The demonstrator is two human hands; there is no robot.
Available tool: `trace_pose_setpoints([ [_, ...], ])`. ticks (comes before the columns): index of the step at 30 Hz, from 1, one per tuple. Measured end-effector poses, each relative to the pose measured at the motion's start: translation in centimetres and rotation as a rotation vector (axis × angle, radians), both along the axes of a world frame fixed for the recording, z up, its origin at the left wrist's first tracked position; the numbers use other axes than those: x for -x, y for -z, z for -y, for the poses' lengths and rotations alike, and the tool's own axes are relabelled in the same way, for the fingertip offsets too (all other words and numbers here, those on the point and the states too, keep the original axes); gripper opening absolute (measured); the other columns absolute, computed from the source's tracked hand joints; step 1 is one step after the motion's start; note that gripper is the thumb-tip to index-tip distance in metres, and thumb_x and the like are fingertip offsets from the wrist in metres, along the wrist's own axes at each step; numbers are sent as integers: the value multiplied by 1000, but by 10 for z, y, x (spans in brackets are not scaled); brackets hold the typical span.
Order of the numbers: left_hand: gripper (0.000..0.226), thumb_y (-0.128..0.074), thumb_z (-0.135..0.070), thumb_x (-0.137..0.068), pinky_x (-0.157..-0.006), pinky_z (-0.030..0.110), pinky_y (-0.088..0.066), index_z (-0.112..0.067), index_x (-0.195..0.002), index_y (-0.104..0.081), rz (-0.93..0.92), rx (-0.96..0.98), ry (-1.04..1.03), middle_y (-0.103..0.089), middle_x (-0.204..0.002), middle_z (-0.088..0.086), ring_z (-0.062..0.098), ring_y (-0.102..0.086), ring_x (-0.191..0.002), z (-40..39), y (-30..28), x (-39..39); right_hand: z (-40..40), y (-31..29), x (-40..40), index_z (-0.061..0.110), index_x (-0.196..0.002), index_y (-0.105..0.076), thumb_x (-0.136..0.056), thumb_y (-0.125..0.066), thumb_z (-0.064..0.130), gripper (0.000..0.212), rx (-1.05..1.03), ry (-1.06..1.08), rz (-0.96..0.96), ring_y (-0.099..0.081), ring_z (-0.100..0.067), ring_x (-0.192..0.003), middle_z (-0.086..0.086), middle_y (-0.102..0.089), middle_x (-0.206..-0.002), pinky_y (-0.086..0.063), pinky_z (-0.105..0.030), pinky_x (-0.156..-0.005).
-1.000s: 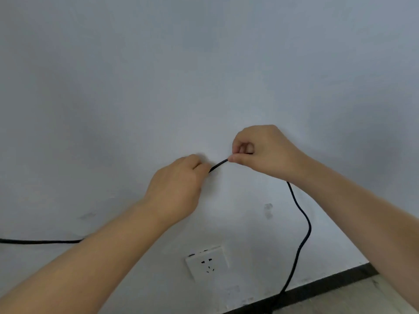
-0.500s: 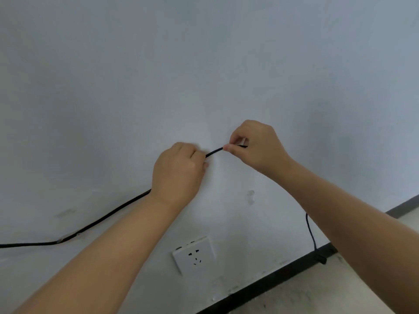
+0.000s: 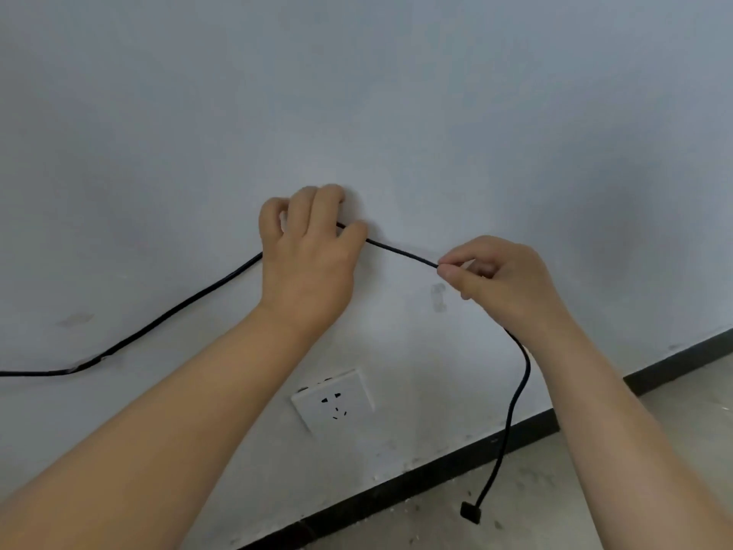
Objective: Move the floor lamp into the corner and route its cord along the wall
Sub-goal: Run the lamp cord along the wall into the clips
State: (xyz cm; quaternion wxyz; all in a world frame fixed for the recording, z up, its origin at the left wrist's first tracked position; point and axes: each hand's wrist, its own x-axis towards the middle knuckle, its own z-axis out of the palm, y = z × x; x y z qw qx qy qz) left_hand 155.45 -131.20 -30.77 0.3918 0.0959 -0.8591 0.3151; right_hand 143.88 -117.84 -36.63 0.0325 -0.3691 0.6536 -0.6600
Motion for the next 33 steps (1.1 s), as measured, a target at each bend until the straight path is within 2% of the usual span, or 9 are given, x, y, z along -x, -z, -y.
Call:
trace_pose_setpoints([
  [3,20,-61,6,-55,-88,44,-29,-9,-63,-70,31,86,65,-75,-85,13,29,-70,-78,-15,19,8,0,17,7,35,-60,-64,-79,-62,12,30,-37,-138,52,-51,3,-42,26,-61,-46,-35,-1,-42],
  [5,19,-62,7,-58,-83,40,-34,-8,-64,-72,100,74,158,-75,-74,9,27,-70,-66,-28,41,13,-4,33,16,32,-63,-65,-82,-58,8,31,-67,-245,120,-49,2,-38,21,-61,-43,-37,-5,-40],
  [10,7,-65,5,-66,-48,33,-53,5,-68,-72,131,-331,137,-65,-61,21,32,-62,-56,-32,61,22,-19,68,38,27,-65,-67,-83,-56,5,30,-198,-389,270,-45,-1,-35,12,-64,-44,-36,-11,-34],
  [17,5,-70,0,-80,-56,27,-39,2,-79,-74,164,-603,-25,-64,-76,22,33,-61,-68,-41,70,37,-12,81,42,27,-58,-66,-79,-64,15,24,-185,-255,248,-45,6,-33,17,-56,-34,-30,-1,-34],
  [21,12,-65,-1,-84,-53,30,-37,5,-77,-72,250,-479,-35,-62,-77,24,36,-60,-65,-39,68,48,-10,80,44,30,-53,-60,-78,-64,18,29,-189,-197,150,-50,12,-40,9,-56,-50,-33,1,-39],
  [27,7,-70,11,-72,-45,29,-41,5,-76,-72,365,-334,-47,-66,-66,26,38,-63,-53,-40,61,54,-7,86,43,24,-59,-60,-81,-60,14,24,-180,-229,168,-45,7,-31,5,-53,-50,-31,-1,-34],
  [29,21,-76,17,-56,-38,16,-30,3,-71,-70,465,-235,-98,-64,-54,23,34,-60,-40,-42,56,56,-4,90,43,22,-64,-62,-82,-59,14,19,-176,-220,162,-46,8,-33,6,-54,-52,-32,-1,-36],
  [31,31,-78,20,-42,-48,5,-11,4,-68,-70,537,-84,-80,-61,-50,21,29,-55,-33,-43,50,58,-3,94,45,19,-69,-66,-82,-58,15,15,-168,-201,173,-46,9,-36,8,-55,-53,-32,-1,-37],
  [33,26,-73,18,-47,-42,6,-16,5,-70,-71,634,4,-9,-63,-56,22,30,-58,-37,-42,47,58,-2,98,48,14,-76,-69,-82,-58,16,13,-156,-186,198,-46,9,-37,9,-56,-53,-33,-2,-38],
])
